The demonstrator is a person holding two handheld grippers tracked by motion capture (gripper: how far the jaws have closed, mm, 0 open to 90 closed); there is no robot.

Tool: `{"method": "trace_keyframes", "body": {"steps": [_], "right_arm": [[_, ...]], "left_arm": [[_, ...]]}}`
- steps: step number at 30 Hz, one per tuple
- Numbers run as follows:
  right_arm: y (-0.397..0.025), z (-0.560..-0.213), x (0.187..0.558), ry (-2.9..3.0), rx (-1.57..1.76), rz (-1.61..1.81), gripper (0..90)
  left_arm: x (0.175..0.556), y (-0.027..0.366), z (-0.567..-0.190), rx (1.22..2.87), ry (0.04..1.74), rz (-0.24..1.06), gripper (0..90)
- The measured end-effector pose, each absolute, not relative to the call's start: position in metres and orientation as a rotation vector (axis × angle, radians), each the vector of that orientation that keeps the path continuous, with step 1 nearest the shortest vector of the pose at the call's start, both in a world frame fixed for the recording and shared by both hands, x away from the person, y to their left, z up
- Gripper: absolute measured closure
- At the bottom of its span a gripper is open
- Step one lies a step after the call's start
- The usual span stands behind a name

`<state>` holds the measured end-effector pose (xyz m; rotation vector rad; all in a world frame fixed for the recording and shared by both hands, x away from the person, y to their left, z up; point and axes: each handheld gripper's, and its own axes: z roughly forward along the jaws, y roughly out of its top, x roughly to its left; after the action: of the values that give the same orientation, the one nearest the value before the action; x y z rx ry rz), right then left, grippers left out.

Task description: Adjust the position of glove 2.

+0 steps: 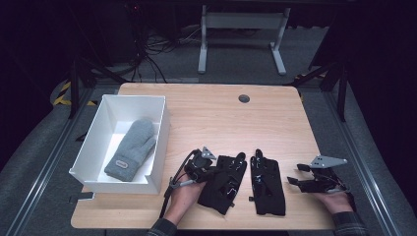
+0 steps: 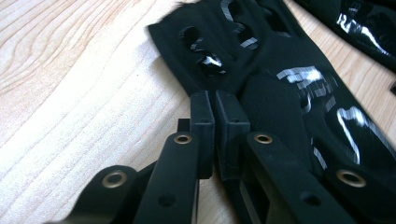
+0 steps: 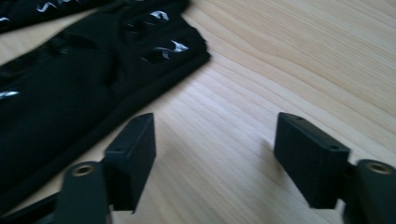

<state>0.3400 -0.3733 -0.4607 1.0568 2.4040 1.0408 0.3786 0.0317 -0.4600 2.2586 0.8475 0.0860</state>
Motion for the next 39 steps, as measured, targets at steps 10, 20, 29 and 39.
{"method": "trace_keyframes", "body": {"steps": [10,20,29,39], "right_arm": [[-0.357,-0.454,0.328,2.537,0.927,1.116,90.0],[-0.338,-0.456,0.328,2.630,0.861,1.115,90.0],[-0.318,-0.455,0.330,2.661,0.809,1.127,90.0],[-0.301,-0.452,0.335,2.672,0.763,1.142,90.0]], "left_arm": [[0.383,0.051,-0.449,2.133,0.905,0.038,88.4],[0.386,0.064,-0.442,2.068,0.924,0.022,88.4],[0.387,0.068,-0.438,2.021,0.939,-0.008,88.4],[0.393,0.064,-0.430,1.992,0.932,-0.010,88.5]]}}
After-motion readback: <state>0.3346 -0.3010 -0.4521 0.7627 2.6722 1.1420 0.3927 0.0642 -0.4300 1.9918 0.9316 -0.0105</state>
